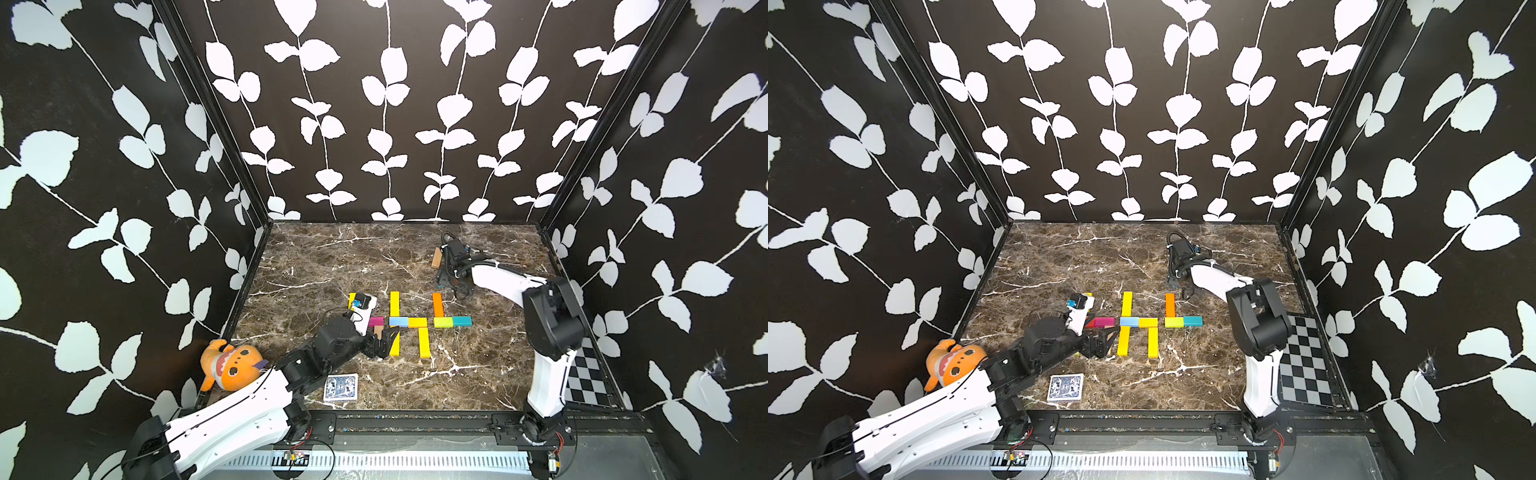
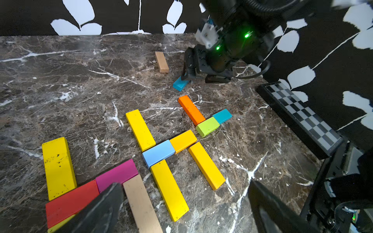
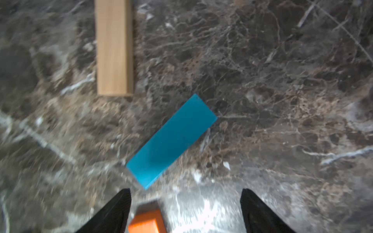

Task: Assemble the letter h with building blocks
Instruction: Assemble the building block at the center of the board, then pick up the building block from the center of the board.

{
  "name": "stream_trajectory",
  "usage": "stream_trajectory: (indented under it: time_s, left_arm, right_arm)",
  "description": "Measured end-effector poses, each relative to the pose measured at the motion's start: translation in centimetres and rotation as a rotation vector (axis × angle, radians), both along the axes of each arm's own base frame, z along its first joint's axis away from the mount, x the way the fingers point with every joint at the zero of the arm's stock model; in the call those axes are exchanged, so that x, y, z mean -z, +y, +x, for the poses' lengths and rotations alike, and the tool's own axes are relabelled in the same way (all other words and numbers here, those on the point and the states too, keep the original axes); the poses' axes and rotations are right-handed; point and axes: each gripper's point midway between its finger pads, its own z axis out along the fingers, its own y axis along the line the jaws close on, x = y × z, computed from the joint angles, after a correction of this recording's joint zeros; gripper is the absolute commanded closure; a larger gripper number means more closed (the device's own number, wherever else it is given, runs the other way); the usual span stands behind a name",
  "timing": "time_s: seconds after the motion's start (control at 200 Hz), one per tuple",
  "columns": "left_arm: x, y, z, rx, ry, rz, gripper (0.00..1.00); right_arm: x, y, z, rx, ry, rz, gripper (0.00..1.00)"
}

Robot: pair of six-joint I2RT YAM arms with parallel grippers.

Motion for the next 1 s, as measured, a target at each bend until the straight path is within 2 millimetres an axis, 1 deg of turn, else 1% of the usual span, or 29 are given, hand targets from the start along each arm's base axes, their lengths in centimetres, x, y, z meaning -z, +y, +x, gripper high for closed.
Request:
stream_trajectory:
  time_s: [0.12,0.25,0.36,0.45,0.495,0.62,0.75,0.84,1.0]
  left_arm:
    - [-1.2,0.5,-0.4,0.000,-0.028,-0.036,0.01]
    - [-1.5,0.9,-0.8,0.003,-0.038,-0.049,0.01]
    - [-1.4,1.2,-1.0,0.004,-0.038,-0.050,0.01]
    - [-1.4,1.3,-1.2,0.006,-0.039,-0.051,0.01]
    - [-1.3,1.4,-1.2,0.007,-0.038,-0.051,0.01]
    - [-1.4,1.5,-1.4,0.011,-0.042,-0.051,0.01]
    - [-1.5,1.5,-1.4,0.015,-0.047,-0.050,0.01]
    - [-1.5,1.5,-1.4,0.017,-0.051,-0.046,0.01]
    - [-1.5,1.5,-1.4,0.019,-0.052,-0.045,0.01]
  right_arm:
    - [0.0,0.2,1.6,0.094,-0.016,0.021,0.17]
    - [0.1,0.7,2.9,0.148,-0.020,0.043,0.18]
    - [1.1,0.9,3.2,0.167,0.007,0.039,0.20]
    - [2.3,0.5,2.5,0.177,0.048,0.025,0.24]
    - [2.7,0.4,2.4,0.177,0.059,0.020,0.27]
    - [2.8,0.3,2.3,0.174,0.067,0.024,0.38]
    - [3.0,-0.2,2.4,0.156,0.077,0.025,0.54]
    - [3.1,-1.1,2.3,0.138,0.075,0.019,0.63]
    - [3.0,-2.2,1.9,0.068,0.068,0.001,0.71]
